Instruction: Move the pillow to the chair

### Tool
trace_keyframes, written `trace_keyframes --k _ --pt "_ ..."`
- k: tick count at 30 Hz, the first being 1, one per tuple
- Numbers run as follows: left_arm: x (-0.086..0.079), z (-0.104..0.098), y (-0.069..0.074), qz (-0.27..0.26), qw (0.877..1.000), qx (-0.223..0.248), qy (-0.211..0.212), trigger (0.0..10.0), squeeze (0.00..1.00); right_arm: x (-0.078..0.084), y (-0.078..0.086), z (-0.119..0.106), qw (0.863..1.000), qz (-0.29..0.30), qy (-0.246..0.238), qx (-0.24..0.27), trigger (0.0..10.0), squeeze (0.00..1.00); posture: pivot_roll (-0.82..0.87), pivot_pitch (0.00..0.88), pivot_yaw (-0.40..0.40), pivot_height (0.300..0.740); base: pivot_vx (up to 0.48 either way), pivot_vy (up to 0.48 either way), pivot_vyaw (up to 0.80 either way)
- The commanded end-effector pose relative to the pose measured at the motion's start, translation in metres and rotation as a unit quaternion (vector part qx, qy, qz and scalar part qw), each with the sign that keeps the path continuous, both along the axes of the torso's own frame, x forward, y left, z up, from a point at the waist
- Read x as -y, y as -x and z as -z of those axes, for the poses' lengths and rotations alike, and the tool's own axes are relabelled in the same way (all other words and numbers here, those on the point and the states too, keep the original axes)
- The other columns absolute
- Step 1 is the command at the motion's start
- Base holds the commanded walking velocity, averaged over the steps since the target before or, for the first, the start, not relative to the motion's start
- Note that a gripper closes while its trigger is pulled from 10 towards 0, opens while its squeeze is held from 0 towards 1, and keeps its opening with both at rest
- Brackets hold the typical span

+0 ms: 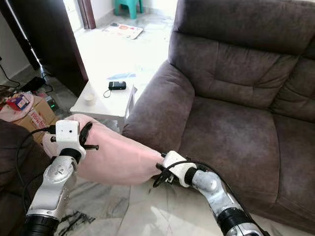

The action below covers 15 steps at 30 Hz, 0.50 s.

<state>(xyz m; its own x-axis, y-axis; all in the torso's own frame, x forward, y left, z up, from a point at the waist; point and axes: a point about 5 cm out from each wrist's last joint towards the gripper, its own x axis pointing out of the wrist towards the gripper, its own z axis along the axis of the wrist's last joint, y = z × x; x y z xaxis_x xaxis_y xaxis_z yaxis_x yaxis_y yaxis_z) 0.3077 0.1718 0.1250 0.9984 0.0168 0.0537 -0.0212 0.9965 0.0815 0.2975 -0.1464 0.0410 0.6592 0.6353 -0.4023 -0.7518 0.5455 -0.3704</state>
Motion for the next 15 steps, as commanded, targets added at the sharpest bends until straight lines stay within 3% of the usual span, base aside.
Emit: trace_keyframes --k 1,15 --pt "0.002 -0.032 -0.004 0.011 0.998 0.066 -0.005 10.0 0.00 -0.001 0.000 -0.002 1.000 -0.018 0.001 0.004 10.0 1.00 0.05 0.037 -0.001 0.740 0.000 0.000 0.00" --pt "0.005 -0.035 -0.005 0.030 0.997 0.065 -0.002 10.0 0.00 0.001 0.008 0.014 0.998 -0.037 0.039 -0.021 10.0 1.00 0.05 0.053 -0.003 0.740 0.000 0.000 0.00"
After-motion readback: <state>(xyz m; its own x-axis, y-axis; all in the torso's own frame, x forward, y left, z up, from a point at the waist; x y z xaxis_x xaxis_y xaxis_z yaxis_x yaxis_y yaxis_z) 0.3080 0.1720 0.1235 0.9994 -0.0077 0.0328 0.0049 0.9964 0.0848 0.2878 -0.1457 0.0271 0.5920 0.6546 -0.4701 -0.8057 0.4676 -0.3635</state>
